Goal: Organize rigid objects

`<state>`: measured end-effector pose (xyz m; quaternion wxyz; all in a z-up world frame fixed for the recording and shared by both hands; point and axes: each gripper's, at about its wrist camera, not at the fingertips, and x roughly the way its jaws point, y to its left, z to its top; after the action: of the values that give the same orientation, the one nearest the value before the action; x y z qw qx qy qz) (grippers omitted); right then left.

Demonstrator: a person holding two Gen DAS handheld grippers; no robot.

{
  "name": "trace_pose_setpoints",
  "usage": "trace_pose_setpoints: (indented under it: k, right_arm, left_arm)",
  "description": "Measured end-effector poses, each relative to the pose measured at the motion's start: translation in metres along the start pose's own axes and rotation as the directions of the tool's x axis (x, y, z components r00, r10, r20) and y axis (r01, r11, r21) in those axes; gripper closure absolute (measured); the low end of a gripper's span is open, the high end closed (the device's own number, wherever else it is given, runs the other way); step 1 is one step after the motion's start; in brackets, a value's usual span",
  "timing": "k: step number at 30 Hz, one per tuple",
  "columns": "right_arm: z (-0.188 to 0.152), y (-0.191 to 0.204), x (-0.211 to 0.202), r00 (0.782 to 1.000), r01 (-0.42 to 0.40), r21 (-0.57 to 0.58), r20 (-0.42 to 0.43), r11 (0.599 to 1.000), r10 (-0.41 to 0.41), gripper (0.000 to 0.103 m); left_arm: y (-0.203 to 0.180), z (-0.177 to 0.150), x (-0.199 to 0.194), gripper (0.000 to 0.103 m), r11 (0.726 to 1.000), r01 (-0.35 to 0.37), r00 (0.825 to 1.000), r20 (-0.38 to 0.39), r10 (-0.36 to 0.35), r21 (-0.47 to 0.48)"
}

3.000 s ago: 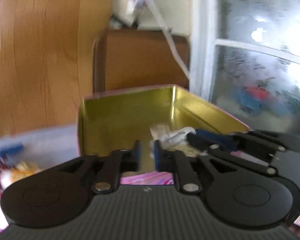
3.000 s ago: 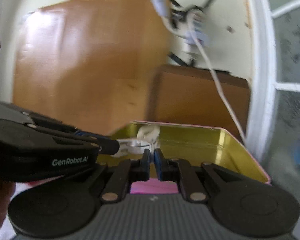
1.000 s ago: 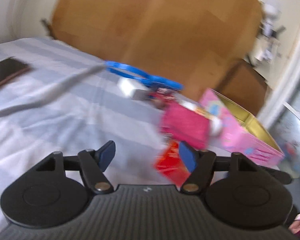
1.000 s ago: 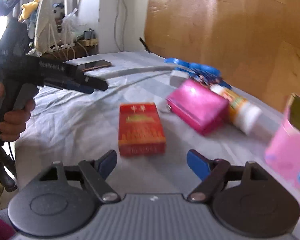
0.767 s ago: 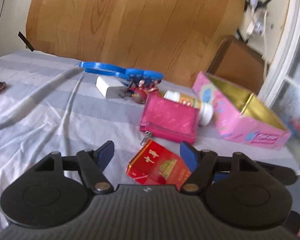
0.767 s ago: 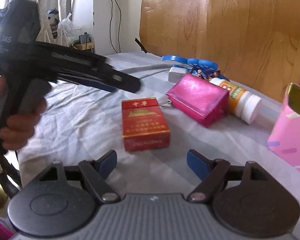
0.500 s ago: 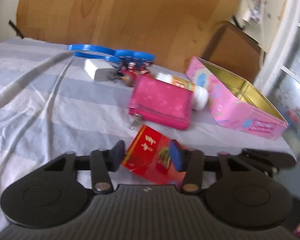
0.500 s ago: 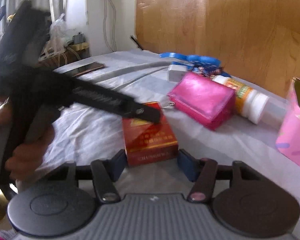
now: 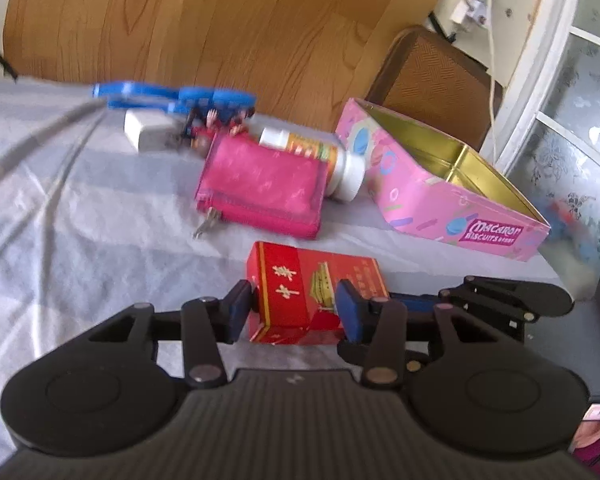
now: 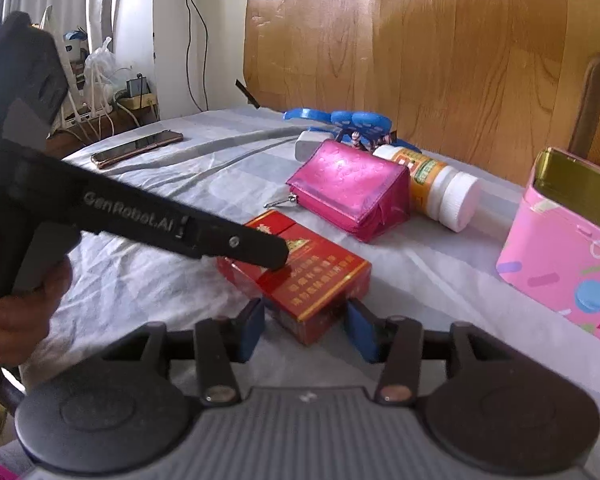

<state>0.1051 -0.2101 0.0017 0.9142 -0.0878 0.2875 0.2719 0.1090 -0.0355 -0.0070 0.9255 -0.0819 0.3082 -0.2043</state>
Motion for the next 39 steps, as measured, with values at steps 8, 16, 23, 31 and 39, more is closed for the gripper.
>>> trace_pose_setpoints:
  k: [8, 16, 23, 31, 39]
  right_arm:
    - [0.019, -0.039, -0.053, 0.953, 0.198, 0.051, 0.224, 0.979, -0.205, 0.058]
    - [0.021, -0.135, -0.067, 0.867, 0.382, 0.236, 0.243, 0.894, -0.435, 0.054]
    - [-0.003, -0.182, -0.065, 0.809, 0.439, 0.443, 0.184, 0.782, -0.558, 0.051]
    - [0.024, -0.148, -0.067, 0.852, 0.292, 0.391, 0.308, 0.873, -0.423, 0.051]
    - [0.107, -0.097, 0.02, 0.978, -0.087, 0.402, 0.208, 0.912, 0.001, 0.052]
  left_arm:
    - [-0.071, 0.072, 0.019, 0.056, 0.984, 0.099, 0.989, 0.093, -0.114, 0.151]
    - [-0.164, 0.104, 0.102, 0.043, 0.954, 0.133, 0.982, 0.095, -0.164, 0.268]
    - [-0.129, 0.082, 0.084, 0.039, 0.975, 0.068, 0.989, 0.114, -0.093, 0.21]
    - [0.012, 0.038, 0.014, 0.039, 0.961, -0.249, 0.964, 0.131, 0.232, 0.123]
    - [0.128, 0.022, -0.015, 0.041, 0.924, -0.367, 0.921, 0.097, 0.377, -0.107]
